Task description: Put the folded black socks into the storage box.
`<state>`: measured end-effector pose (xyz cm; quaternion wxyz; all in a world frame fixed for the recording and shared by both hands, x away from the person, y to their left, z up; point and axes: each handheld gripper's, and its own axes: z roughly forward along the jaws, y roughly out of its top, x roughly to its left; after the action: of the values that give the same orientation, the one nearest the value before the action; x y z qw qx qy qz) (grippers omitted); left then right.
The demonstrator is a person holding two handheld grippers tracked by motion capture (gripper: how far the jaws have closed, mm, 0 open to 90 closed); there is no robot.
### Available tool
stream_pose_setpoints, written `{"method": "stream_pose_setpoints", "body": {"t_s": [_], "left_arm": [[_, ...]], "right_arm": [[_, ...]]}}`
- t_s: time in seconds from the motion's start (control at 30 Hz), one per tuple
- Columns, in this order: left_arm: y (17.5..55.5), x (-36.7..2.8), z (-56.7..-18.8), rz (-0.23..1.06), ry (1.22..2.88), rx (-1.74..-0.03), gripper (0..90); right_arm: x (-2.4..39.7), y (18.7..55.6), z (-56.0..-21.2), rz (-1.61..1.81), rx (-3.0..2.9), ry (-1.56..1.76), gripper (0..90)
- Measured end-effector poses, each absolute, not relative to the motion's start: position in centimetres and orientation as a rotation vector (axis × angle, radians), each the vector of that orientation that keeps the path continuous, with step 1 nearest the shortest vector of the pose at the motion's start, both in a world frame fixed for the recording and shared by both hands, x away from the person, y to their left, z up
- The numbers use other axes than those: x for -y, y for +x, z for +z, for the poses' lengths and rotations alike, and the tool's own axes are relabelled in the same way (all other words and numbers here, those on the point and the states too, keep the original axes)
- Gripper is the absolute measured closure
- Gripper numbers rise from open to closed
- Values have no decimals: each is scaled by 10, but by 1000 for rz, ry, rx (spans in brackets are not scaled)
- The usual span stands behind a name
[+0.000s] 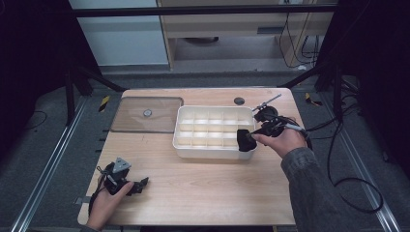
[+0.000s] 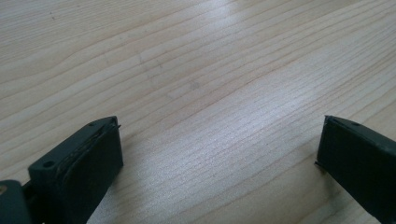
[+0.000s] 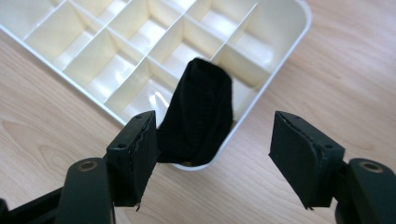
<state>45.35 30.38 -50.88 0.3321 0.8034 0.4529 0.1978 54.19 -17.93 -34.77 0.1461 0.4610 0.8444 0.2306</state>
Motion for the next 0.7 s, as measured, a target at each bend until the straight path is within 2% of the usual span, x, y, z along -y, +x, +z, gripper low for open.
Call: {"method": "stream_pose_setpoints", "body": {"t_s": [0.23, 0.3, 0.43, 0.53, 0.6, 0.7], "left_arm": [[453, -304, -509, 518, 2105, -1180, 0], [453, -304, -509, 517, 2106, -1180, 0], [453, -304, -509, 517, 2106, -1180, 0], [453, -304, -509, 517, 2106, -1180, 0], [453, -304, -509, 516, 2106, -1180, 0], [453, -304, -508, 514, 2108, -1179, 0]], "right_arm": [[187, 545, -324, 689, -2382, 1351, 240], [188, 547, -319, 698, -2381, 1352, 354], [187, 549, -313, 660, -2378, 1354, 690], [184, 553, -313, 629, -2376, 1366, 823], [183, 555, -314, 633, -2382, 1376, 878], [180, 559, -315, 630, -2390, 1373, 900]]}}
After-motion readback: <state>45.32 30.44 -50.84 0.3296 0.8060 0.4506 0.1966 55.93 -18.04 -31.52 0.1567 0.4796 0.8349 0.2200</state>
